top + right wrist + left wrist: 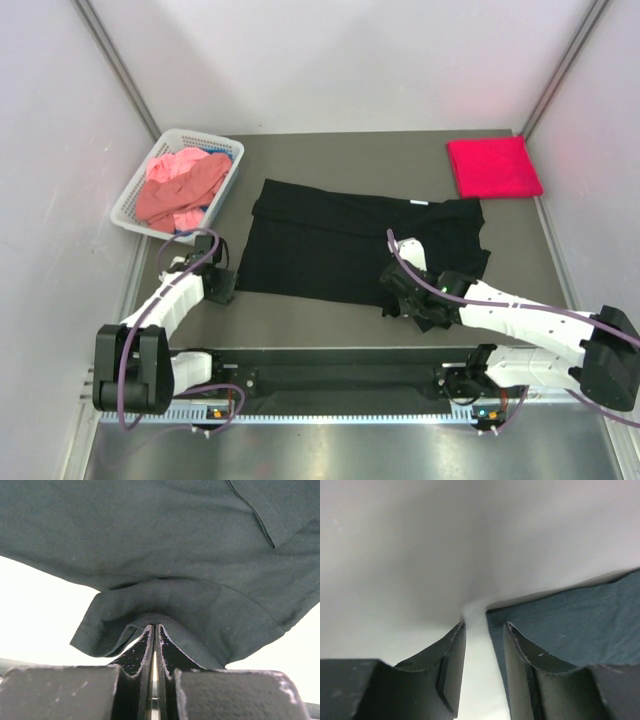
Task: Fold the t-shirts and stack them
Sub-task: Fold the tshirt
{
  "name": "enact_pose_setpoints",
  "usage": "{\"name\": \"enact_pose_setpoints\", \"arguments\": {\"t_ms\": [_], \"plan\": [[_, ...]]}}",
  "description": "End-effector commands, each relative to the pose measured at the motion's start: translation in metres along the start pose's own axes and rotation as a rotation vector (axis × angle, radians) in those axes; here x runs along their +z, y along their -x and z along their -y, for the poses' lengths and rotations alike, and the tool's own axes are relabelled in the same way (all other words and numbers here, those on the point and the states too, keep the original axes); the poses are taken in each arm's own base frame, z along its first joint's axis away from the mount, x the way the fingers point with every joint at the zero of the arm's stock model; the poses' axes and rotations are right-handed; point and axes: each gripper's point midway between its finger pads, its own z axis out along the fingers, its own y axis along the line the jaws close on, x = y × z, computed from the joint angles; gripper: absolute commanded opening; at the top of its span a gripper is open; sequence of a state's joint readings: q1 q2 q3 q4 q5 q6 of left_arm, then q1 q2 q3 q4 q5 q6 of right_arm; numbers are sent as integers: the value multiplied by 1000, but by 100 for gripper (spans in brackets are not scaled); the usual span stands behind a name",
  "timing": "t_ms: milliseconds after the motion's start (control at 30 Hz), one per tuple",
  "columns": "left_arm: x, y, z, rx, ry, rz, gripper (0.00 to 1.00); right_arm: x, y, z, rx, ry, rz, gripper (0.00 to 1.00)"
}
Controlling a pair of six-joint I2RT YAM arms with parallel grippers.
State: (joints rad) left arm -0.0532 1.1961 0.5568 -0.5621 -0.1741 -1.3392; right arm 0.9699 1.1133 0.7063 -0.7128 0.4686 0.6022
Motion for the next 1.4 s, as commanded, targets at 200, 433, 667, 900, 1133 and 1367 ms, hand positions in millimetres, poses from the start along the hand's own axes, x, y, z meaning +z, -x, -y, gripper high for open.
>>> {"name": "enact_pose_setpoints", "arguments": {"t_ms": [200,433,667,900,1133,1367], "plan": [[12,0,11,33,-51,7,25,-4,13,8,44,-33,39,0],[-2,9,34,60,-138,34,0,-15,33,28,65,-140,46,0],[-17,32,74,79,-183,110,0,-17,55,59,71,-237,48,0],[-20,46,108,104,-184,139,0,-19,82,80,82,-296,55,0],[-14,56,141,154,-193,162,0,-6,101,112,93,-370,21,0],[-3,55,181,200,-252,140,0,1,126,129,41,-424,3,0]]}}
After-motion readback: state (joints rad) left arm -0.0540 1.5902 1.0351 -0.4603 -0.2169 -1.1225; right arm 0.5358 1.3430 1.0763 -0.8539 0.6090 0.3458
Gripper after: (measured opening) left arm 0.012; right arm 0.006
